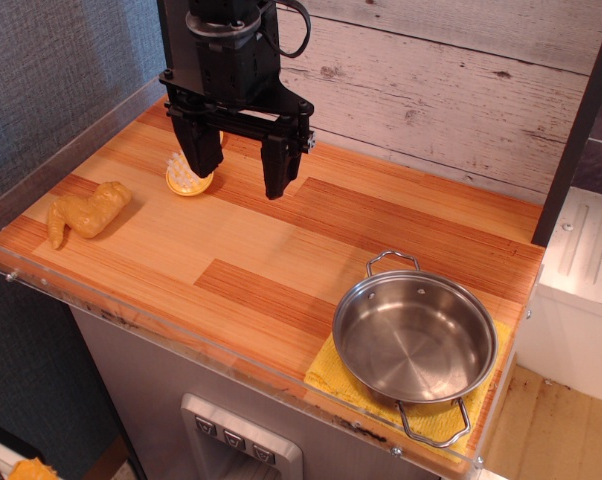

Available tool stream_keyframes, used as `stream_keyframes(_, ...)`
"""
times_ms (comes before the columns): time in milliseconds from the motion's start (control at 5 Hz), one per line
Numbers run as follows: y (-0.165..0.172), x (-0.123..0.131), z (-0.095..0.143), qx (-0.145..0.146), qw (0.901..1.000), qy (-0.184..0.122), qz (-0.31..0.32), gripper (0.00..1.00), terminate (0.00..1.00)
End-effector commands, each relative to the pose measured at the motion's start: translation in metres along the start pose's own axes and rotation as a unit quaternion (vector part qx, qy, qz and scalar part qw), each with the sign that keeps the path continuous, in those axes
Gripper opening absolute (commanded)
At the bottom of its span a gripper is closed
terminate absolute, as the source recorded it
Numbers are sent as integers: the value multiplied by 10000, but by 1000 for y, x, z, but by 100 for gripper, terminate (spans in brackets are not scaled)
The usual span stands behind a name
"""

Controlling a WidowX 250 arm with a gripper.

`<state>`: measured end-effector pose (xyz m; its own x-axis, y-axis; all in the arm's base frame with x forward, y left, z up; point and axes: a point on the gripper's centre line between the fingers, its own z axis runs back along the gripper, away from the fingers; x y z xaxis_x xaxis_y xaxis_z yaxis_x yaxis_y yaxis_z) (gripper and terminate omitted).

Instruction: Put the wing behind the pot.

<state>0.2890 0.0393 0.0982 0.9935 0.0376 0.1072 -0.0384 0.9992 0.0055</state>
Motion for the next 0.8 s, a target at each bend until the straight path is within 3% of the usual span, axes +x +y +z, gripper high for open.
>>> stream_keyframes(0, 0, 0, 0, 0, 10000, 0, 0, 100, 0)
stream_keyframes(200, 43, 1, 1, 114, 9995, -288, 7, 100, 0)
stream_keyframes(400, 76, 15, 8, 195, 9975, -561, -377, 100, 0)
stream_keyframes(600, 116, 19, 16, 465, 9954, -674, -491, 100, 0)
